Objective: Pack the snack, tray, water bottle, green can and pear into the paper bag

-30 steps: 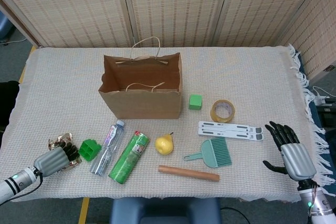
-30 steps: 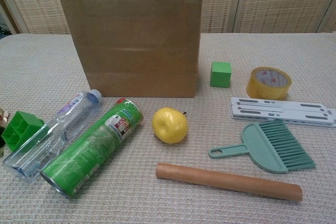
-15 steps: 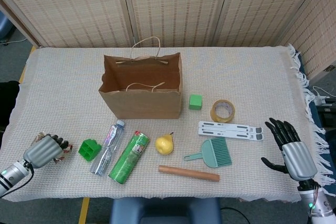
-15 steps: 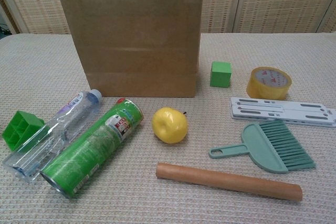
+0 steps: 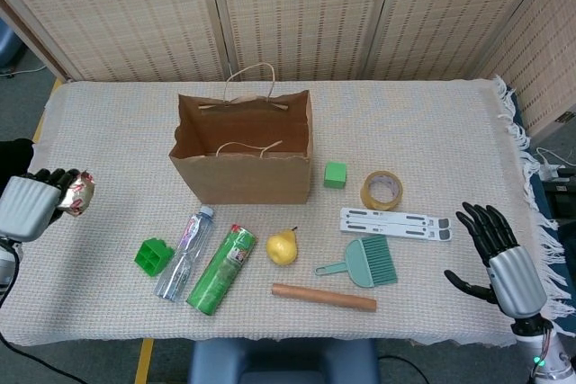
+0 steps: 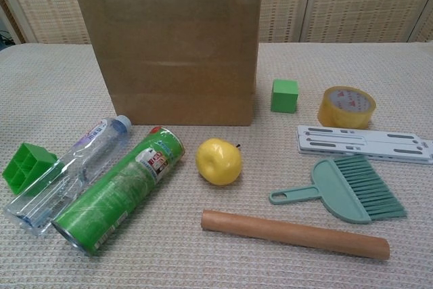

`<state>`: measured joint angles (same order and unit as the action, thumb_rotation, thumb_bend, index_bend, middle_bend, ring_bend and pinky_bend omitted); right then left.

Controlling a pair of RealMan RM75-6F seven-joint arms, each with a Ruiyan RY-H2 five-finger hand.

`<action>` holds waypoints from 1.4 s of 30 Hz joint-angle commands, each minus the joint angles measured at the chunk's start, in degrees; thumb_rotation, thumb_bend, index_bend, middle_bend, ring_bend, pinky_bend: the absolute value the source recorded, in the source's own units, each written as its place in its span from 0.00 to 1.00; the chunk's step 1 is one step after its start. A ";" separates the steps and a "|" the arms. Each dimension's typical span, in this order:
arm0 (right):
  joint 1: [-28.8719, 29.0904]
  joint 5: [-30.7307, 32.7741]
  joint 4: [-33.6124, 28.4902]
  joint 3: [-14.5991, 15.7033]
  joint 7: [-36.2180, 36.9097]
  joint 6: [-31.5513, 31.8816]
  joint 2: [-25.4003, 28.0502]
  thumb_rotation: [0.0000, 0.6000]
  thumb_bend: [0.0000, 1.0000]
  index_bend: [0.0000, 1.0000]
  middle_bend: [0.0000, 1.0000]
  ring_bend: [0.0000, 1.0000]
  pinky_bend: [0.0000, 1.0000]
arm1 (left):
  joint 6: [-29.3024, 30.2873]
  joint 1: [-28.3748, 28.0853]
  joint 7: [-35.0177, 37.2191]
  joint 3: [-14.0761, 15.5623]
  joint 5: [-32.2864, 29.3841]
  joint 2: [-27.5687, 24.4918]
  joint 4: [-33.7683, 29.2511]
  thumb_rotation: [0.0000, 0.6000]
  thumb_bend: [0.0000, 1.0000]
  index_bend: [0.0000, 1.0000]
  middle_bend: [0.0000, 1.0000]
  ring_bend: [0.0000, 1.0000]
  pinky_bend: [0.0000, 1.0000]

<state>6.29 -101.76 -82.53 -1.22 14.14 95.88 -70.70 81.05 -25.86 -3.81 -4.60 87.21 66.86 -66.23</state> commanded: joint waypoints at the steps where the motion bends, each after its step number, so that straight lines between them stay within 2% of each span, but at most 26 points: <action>1: 0.10 0.14 -0.12 0.15 0.02 -0.26 0.06 1.00 0.06 0.00 0.00 0.00 0.00 | -0.25 -1.73 6.95 -12.26 -13.74 -3.87 -19.23 1.00 0.64 0.71 0.73 0.66 0.78; 2: 0.15 0.22 -0.19 0.22 0.00 -0.41 0.10 1.00 0.06 0.00 0.00 0.00 0.00 | -1.36 -2.26 8.75 -14.64 -17.00 -4.34 -24.69 1.00 0.64 0.71 0.73 0.66 0.78; 5: 0.27 0.36 -0.34 0.37 -0.08 -0.74 0.21 1.00 0.06 0.00 0.00 0.00 0.00 | -2.98 -4.17 11.27 -20.32 -24.34 -4.01 -35.09 1.00 0.64 0.71 0.72 0.66 0.77; 7: 0.34 0.40 -0.51 0.48 -0.08 -0.89 0.33 1.00 0.06 0.00 0.00 0.00 0.00 | -3.31 -6.02 11.84 -23.23 -27.00 -2.86 -39.00 1.00 0.64 0.71 0.72 0.66 0.77; 11: 0.34 0.58 -0.59 0.67 0.07 -0.99 0.58 1.00 0.06 0.00 0.00 0.00 0.00 | -3.47 -9.83 12.44 -27.22 -29.77 0.50 -42.08 1.00 0.64 0.71 0.72 0.66 0.77; 18: 0.46 1.16 -0.91 0.92 0.67 -1.61 1.09 1.00 0.06 0.00 0.00 0.00 0.00 | -4.09 -16.18 11.81 -31.79 -33.33 5.82 -41.97 1.00 0.64 0.71 0.72 0.66 0.78; 22: 0.53 1.35 -1.18 1.04 0.87 -1.87 1.30 1.00 0.06 0.00 0.00 0.00 0.00 | -5.01 -19.15 9.42 -31.63 -34.99 8.60 -39.95 1.00 0.64 0.71 0.72 0.66 0.78; 29: 0.58 1.59 -1.65 1.27 0.93 -2.26 1.67 1.00 0.06 0.00 0.00 0.00 0.00 | -9.68 -23.43 5.66 -28.13 -33.06 11.81 -30.96 1.00 0.64 0.71 0.72 0.66 0.78; 34: 0.73 2.20 -1.88 1.25 1.12 -2.91 1.78 1.00 0.06 0.00 0.00 0.00 0.00 | -12.78 -26.12 5.20 -28.04 -36.13 15.13 -24.99 1.00 0.64 0.70 0.72 0.66 0.77; 42: 1.02 3.49 -3.04 1.15 0.78 -4.41 2.20 1.00 0.06 0.00 0.00 0.00 0.00 | -16.20 -28.52 3.25 -26.07 -38.05 18.70 -21.29 1.00 0.62 0.66 0.68 0.63 0.74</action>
<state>7.26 -98.37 -85.45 -0.04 15.02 91.58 -68.57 65.19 -54.09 -0.19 -31.03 49.44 85.19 -87.78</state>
